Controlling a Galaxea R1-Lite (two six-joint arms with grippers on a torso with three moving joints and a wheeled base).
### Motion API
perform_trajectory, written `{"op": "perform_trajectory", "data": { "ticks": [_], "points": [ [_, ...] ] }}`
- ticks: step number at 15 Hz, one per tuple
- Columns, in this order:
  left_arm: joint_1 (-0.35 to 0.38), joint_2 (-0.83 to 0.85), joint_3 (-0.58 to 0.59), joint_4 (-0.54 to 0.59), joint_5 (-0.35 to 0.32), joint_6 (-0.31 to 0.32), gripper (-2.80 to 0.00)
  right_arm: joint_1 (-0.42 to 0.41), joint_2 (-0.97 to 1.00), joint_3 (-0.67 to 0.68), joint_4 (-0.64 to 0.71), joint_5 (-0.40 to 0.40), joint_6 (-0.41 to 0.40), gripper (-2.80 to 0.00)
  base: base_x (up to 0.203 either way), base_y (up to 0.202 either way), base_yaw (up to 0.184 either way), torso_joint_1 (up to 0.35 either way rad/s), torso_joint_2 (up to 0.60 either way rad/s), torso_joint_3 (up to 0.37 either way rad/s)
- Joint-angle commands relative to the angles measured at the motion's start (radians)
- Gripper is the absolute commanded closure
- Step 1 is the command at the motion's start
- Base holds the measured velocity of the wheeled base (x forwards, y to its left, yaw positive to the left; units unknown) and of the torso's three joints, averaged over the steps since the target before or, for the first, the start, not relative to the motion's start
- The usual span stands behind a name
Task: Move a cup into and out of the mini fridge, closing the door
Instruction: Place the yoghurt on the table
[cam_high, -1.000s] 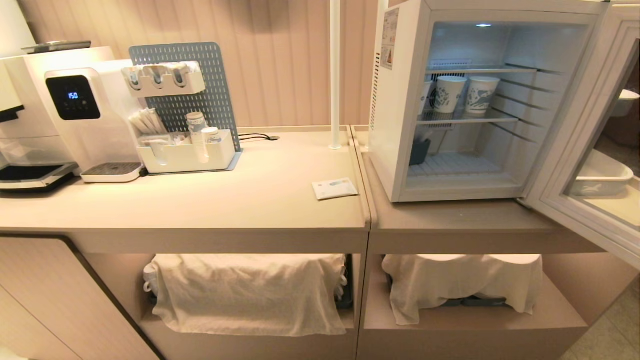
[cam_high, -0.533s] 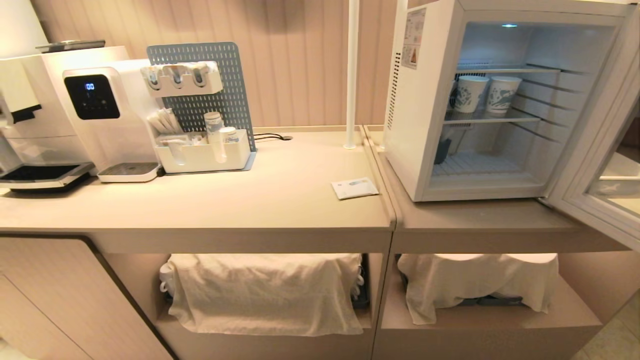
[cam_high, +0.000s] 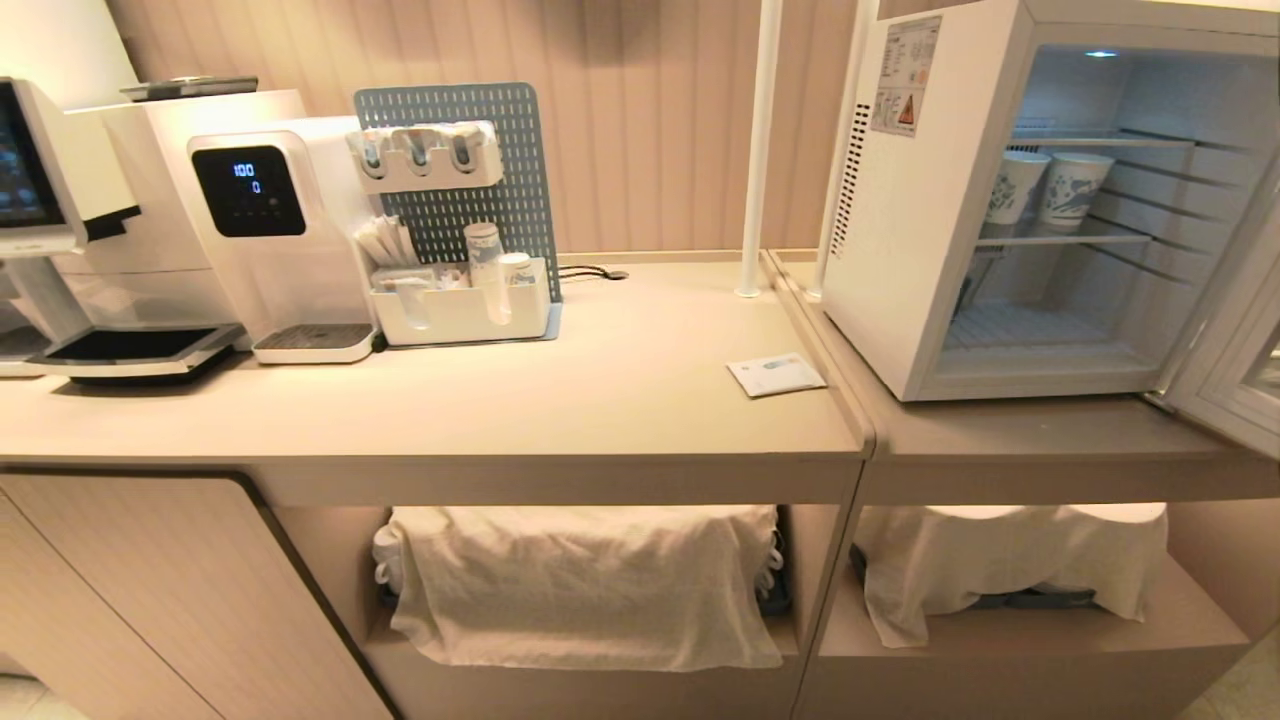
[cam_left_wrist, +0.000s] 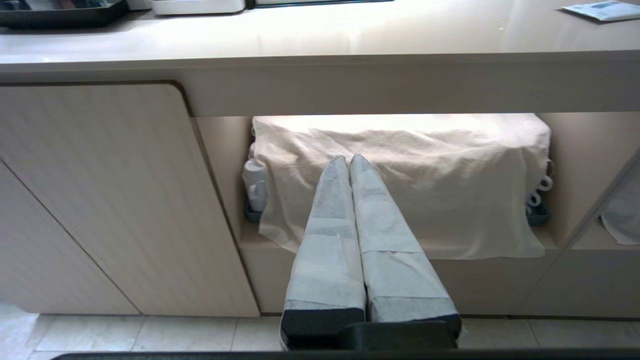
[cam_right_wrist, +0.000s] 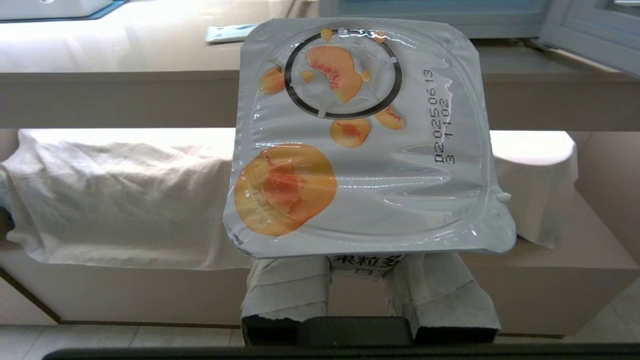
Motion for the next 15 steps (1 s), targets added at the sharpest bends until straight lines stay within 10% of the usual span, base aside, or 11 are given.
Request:
{"op": "perform_trajectory", "data": {
  "ticks": [1, 15],
  "points": [
    [0.000, 0.001, 0.000, 0.000, 0.001, 0.000, 0.00, 0.000, 0.001, 0.009, -0.001, 0.000, -0.002, 0.00, 0.000, 0.194, 0.002, 0.005, 0.00, 0.008],
    [0.000, 0.002, 0.000, 0.000, 0.000, -0.002, 0.00, 0.000, 0.001, 0.009, 0.000, 0.000, 0.001, 0.00, 0.037, 0.173, 0.001, 0.003, 0.00, 0.004]
  ]
}}
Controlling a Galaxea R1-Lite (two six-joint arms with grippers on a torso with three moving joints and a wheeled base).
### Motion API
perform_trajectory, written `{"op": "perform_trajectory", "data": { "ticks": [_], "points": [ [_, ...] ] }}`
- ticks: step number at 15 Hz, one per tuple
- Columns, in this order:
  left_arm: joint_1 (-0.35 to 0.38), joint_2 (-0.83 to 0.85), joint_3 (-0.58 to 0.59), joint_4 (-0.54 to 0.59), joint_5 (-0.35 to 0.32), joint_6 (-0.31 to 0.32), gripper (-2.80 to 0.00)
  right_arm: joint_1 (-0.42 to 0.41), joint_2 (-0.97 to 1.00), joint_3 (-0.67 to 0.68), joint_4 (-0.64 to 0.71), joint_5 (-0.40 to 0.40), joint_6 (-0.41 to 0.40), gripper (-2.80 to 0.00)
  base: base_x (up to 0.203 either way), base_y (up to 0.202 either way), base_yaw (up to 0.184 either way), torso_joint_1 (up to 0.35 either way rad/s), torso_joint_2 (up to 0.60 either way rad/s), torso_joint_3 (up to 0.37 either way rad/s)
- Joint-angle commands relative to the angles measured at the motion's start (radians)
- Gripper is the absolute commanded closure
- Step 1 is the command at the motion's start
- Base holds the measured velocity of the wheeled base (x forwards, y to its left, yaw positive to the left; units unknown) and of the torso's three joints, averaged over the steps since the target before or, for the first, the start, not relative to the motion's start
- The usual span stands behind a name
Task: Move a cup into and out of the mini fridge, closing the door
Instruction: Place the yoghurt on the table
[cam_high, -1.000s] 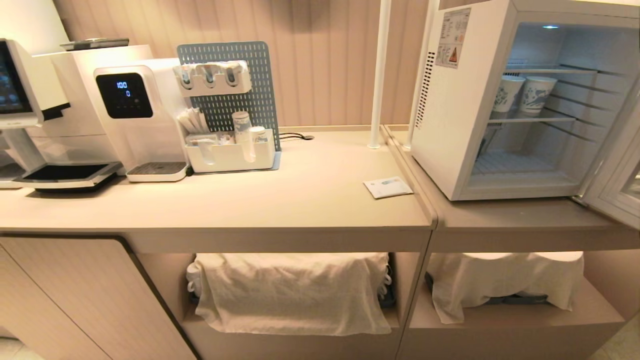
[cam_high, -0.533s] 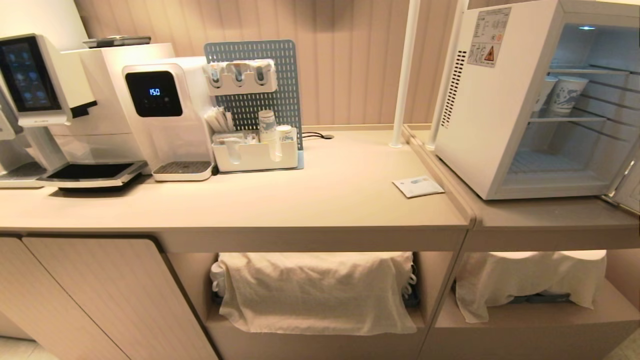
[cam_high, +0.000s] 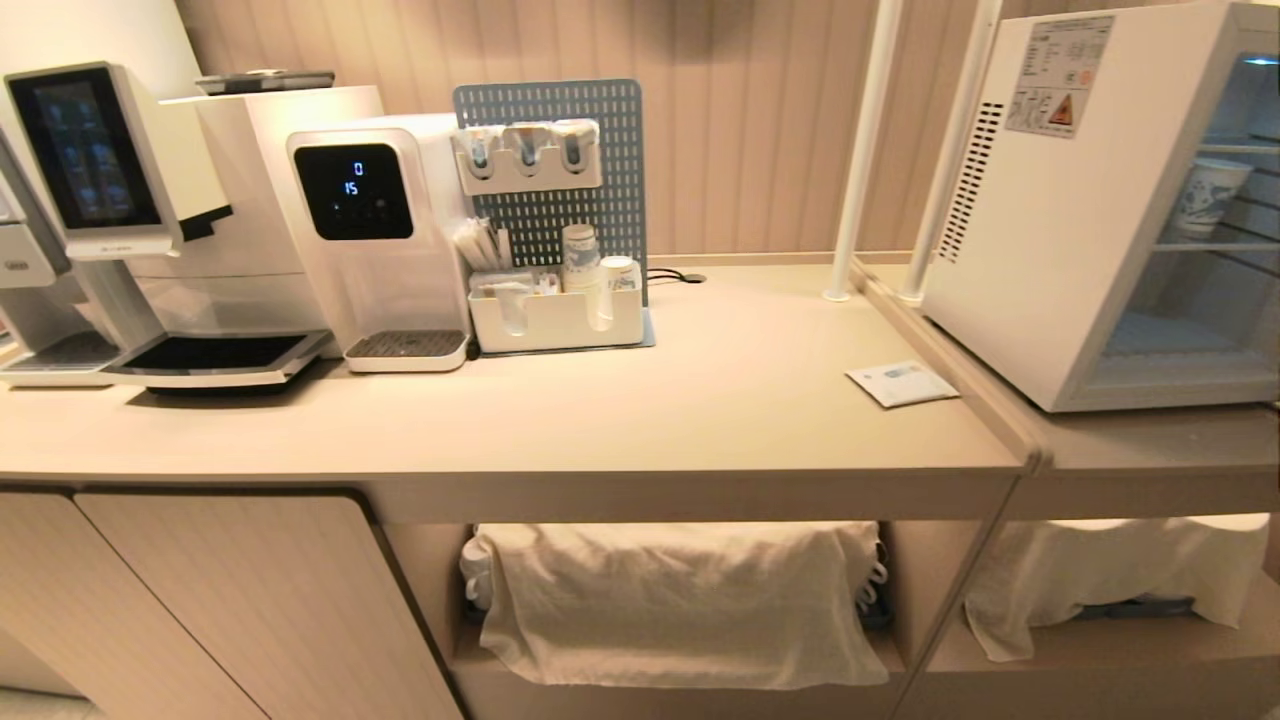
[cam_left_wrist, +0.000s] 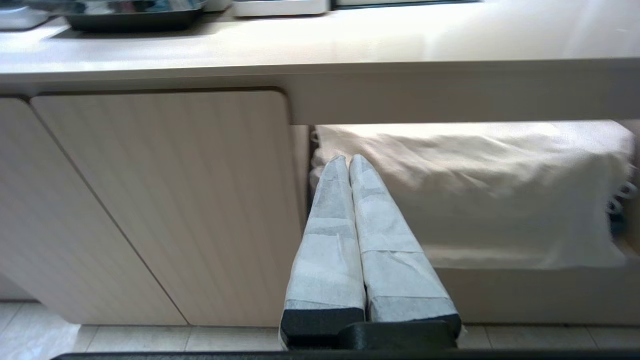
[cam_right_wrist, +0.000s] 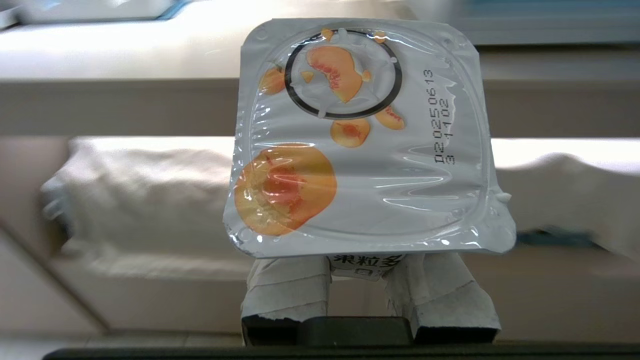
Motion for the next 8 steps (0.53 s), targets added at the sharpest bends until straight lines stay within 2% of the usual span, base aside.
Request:
{"op": "perform_trajectory", "data": {
  "ticks": [1, 8],
  "points": [
    [0.000, 0.002, 0.000, -0.001, 0.000, 0.000, 0.00, 0.000, 0.001, 0.009, -0.001, 0.000, -0.001, 0.00, 0.193, 0.189, 0.003, 0.008, 0.00, 0.001],
    [0.000, 0.001, 0.000, 0.005, -0.002, -0.002, 0.00, 0.000, 0.001, 0.009, -0.001, 0.000, -0.001, 0.00, 0.185, 0.186, 0.001, 0.002, 0.00, 0.002]
  ]
}}
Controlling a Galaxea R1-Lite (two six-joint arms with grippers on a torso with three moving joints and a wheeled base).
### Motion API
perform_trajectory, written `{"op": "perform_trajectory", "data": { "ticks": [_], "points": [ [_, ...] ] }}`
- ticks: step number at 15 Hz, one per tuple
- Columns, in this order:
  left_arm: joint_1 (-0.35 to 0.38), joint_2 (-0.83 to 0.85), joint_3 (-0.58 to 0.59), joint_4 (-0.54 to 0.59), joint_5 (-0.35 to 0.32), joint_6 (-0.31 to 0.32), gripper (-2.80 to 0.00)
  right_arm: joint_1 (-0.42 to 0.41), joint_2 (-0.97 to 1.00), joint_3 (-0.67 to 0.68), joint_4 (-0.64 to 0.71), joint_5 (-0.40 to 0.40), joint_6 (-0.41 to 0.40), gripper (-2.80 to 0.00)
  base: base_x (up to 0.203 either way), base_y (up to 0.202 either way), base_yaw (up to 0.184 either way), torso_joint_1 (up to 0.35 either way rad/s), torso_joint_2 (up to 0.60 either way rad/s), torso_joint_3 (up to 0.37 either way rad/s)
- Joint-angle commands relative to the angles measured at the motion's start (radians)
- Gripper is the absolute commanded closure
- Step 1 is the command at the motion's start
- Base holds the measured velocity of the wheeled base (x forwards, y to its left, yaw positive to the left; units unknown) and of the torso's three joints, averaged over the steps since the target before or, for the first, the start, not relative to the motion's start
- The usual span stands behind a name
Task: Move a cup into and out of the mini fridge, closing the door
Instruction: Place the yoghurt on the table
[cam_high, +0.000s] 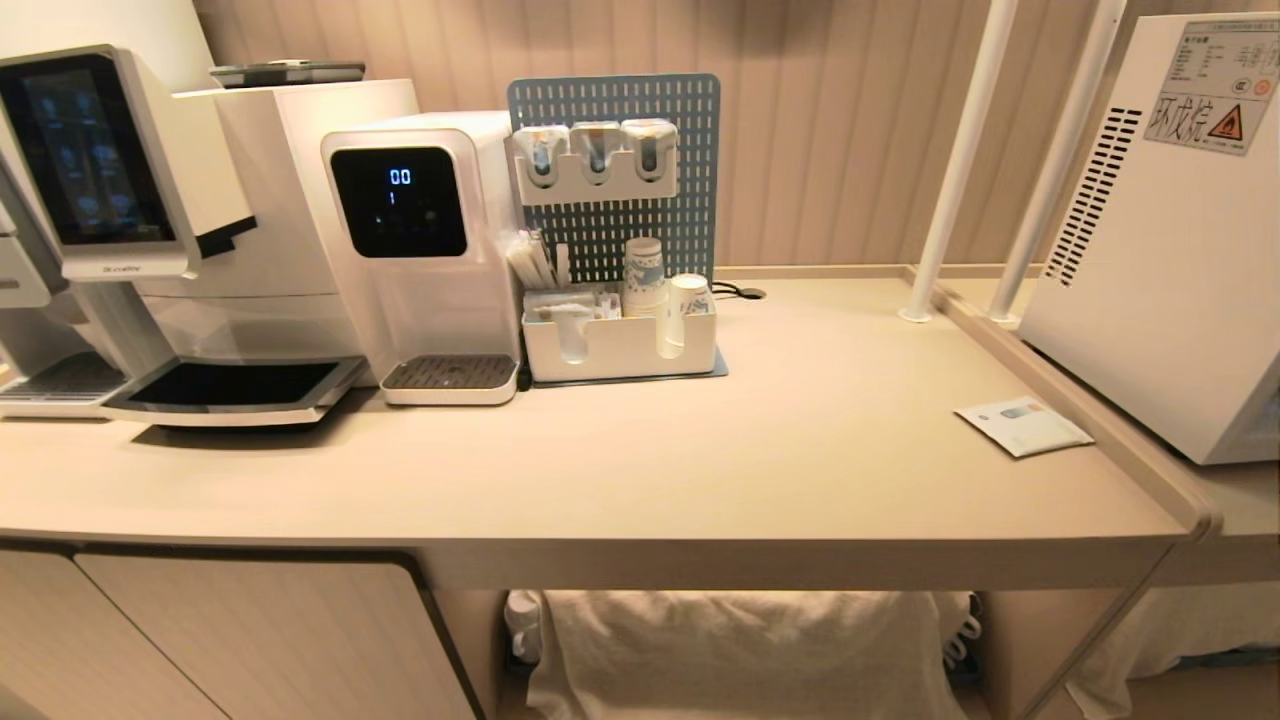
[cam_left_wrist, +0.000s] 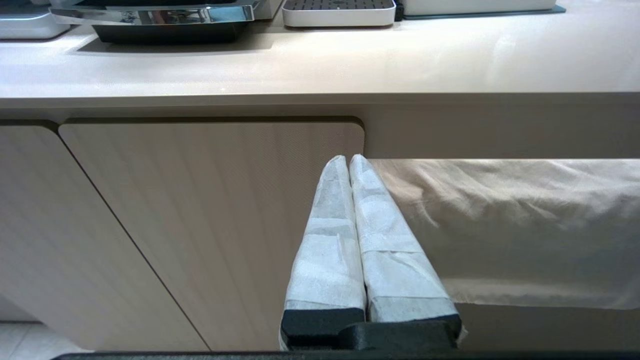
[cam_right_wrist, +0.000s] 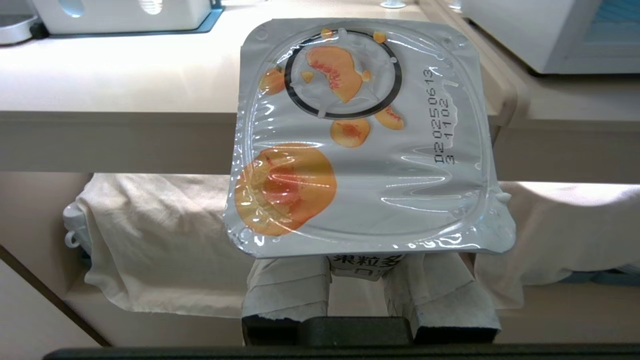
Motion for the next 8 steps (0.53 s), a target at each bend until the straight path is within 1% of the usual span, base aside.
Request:
{"op": "perform_trajectory", "data": {
  "ticks": [1, 8],
  "points": [
    [0.000, 0.000, 0.000, 0.002, 0.001, -0.001, 0.00, 0.001, 0.001, 0.009, -0.001, 0.000, 0.000, 0.00, 0.000, 0.000, 0.000, 0.000, 0.00, 0.000],
    [0.000, 0.002, 0.000, 0.002, 0.000, 0.000, 0.00, 0.001, 0.001, 0.009, -0.002, 0.000, 0.001, 0.00, 0.000, 0.000, 0.000, 0.000, 0.00, 0.000]
  ]
}}
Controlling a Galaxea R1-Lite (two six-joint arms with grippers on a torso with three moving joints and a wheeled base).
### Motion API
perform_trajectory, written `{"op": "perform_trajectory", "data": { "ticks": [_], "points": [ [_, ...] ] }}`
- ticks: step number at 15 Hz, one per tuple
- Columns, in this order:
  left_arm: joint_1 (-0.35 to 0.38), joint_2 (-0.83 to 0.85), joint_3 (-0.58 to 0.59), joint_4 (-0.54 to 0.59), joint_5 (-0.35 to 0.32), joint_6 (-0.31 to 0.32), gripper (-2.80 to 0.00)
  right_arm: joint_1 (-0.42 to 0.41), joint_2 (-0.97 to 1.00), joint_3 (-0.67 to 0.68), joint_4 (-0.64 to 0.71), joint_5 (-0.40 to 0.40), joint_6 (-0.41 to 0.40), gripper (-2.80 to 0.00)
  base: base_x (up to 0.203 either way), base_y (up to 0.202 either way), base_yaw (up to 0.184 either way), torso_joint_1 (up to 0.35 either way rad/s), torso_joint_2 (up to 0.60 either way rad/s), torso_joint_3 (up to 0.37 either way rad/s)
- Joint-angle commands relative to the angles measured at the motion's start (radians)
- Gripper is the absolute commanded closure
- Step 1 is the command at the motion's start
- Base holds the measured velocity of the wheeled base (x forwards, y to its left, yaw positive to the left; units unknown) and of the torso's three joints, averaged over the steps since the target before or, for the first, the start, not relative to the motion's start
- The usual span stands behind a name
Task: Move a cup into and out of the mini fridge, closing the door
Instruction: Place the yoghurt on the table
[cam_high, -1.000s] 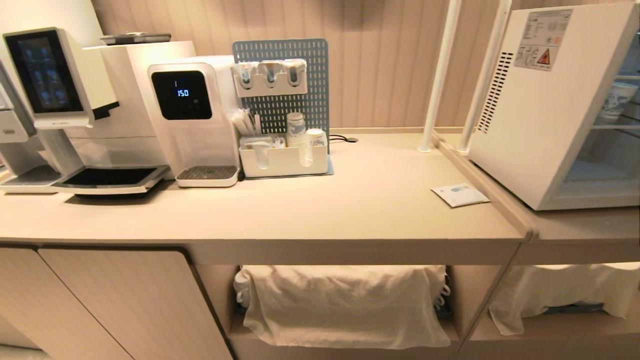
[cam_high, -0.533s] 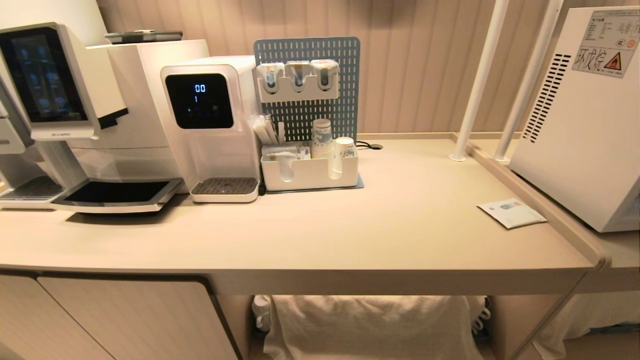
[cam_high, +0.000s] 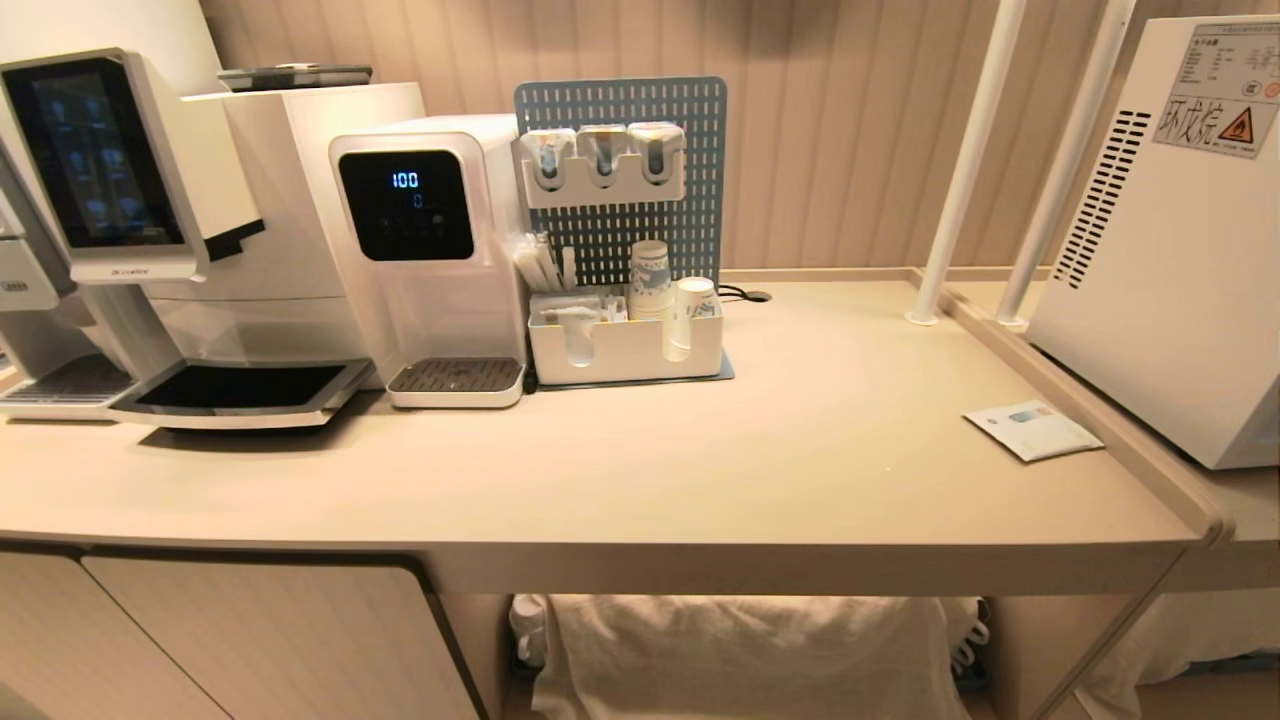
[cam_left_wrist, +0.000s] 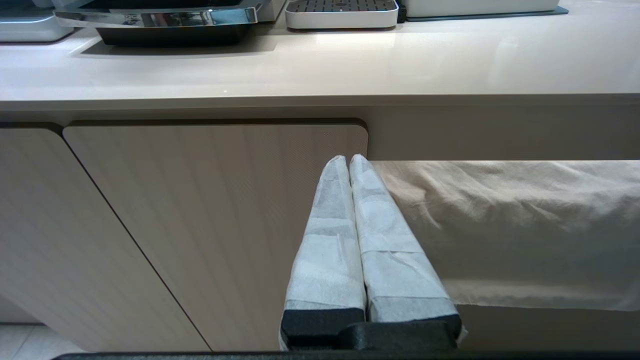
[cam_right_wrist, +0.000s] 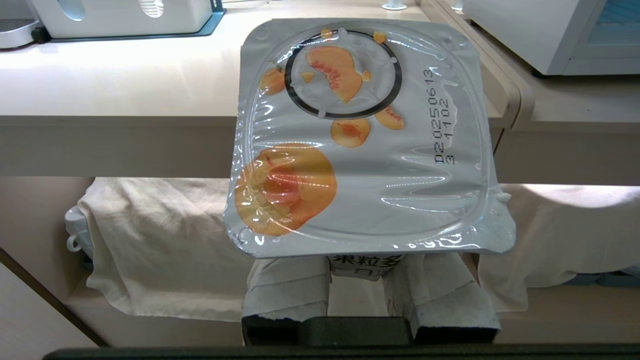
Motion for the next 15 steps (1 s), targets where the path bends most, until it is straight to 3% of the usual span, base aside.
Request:
{"op": "perform_trajectory", "data": {
  "ticks": [1, 15],
  "points": [
    [0.000, 0.002, 0.000, 0.001, 0.000, 0.000, 0.00, 0.000, 0.001, 0.009, -0.002, 0.001, -0.001, 0.00, 0.000, 0.000, 0.000, 0.000, 0.00, 0.000],
    [0.000, 0.002, 0.000, -0.004, 0.002, 0.003, 0.00, 0.000, 0.001, 0.009, -0.002, 0.001, -0.001, 0.00, 0.000, 0.000, 0.000, 0.000, 0.00, 0.000]
  ]
}}
